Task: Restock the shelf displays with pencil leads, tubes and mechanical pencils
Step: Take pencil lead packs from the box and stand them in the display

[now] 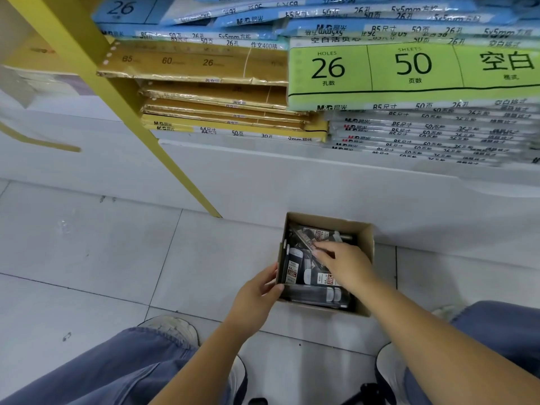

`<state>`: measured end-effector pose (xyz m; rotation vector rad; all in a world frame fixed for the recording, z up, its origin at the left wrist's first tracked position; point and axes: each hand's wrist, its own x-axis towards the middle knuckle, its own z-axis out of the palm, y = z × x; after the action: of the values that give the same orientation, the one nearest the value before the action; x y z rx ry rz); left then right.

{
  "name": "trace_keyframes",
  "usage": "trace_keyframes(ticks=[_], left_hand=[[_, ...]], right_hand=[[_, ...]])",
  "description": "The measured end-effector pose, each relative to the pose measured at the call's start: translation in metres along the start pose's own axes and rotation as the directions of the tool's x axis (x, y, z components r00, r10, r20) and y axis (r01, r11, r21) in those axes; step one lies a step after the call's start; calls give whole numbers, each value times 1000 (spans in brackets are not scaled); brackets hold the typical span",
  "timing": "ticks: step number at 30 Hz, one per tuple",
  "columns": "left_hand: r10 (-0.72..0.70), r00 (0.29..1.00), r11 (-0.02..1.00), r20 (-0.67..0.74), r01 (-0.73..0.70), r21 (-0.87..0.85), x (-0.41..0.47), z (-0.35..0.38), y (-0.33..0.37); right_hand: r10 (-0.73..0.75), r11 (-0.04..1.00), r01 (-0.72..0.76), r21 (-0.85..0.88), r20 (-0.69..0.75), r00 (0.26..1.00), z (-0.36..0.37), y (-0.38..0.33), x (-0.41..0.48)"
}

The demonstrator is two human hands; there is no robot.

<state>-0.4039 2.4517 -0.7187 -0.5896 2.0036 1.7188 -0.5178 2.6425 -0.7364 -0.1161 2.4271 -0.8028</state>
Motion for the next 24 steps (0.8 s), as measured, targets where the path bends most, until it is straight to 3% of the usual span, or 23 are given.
trace_keyframes(ticks=[3,8,24], left_hand=[[-1,1000,1000,-4,1,-5,0,0,-3],[-7,1000,1000,-7,7,11,2,0,-5],[-7,1000,1000,-8,7,-25,1,1,-3]], right_hand=[[61,994,-60,90,-12,998,-3,1,6],[102,994,-109,25,183,978,-9,2,18],[83,989,-106,104,208,975,-15,1,16]])
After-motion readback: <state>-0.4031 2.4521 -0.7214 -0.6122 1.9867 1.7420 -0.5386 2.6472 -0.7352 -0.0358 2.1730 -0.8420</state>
